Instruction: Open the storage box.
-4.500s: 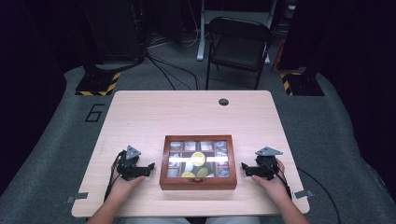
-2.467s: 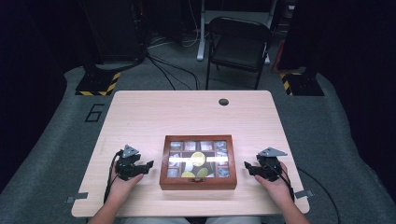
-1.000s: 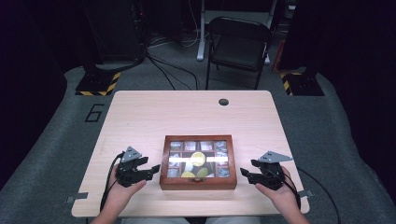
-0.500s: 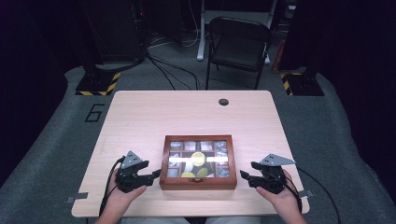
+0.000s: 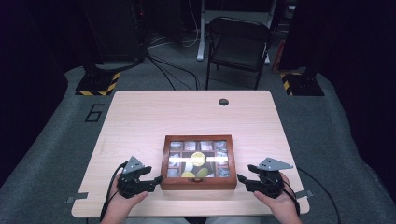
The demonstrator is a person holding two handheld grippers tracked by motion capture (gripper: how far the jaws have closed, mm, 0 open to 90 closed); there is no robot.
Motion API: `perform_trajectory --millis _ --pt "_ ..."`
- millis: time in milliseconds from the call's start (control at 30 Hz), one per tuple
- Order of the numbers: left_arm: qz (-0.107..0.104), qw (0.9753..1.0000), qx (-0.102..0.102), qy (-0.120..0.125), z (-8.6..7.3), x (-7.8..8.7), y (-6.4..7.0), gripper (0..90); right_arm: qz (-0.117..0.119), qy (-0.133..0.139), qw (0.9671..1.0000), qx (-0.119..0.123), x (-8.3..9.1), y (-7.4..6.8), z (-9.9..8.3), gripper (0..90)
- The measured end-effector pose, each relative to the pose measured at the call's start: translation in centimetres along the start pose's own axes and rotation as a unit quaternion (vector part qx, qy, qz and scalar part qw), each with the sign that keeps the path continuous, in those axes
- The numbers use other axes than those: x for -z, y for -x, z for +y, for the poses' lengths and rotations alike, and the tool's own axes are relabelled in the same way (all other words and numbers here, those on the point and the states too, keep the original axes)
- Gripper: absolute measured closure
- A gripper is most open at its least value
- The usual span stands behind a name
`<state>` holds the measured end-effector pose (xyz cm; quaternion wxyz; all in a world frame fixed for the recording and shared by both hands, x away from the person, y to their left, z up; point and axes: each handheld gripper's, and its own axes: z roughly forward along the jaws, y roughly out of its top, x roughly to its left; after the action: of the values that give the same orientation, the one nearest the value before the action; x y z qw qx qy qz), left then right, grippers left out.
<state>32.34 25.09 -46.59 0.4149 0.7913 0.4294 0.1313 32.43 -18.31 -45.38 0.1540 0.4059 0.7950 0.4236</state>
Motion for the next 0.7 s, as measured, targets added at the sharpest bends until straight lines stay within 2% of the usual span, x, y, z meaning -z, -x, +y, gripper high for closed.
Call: perform_trajectory --millis 233,367,567,600,700 --pt "-0.004 1.0 0.001 -0.002 -0.5 -0.3 0.4 36.0 0.006 -0.001 1.0 -0.001 -0.6 -0.5 -0.7 37.3" --pt "-0.009 0.9999 -0.012 -0.004 -0.8 -0.3 0.7 35.9 0.006 0.0 1.0 0.006 -0.5 -0.7 -0.7 37.4" --pt "-0.013 0.9998 -0.016 -0.005 -1.0 -0.4 1.0 36.1 0.01 0.006 0.9999 0.0 -0.5 -0.8 -1.1 38.5" --pt "-0.014 0.9998 -0.012 -0.004 -1.1 -0.5 1.2 36.2 0.013 0.007 0.9999 0.005 -0.5 -0.7 -1.1 39.4" --pt "-0.017 0.9997 -0.017 -0.006 -1.1 -0.4 1.1 36.8 0.018 0.004 0.9998 0.008 -0.6 -0.9 -1.4 41.3"
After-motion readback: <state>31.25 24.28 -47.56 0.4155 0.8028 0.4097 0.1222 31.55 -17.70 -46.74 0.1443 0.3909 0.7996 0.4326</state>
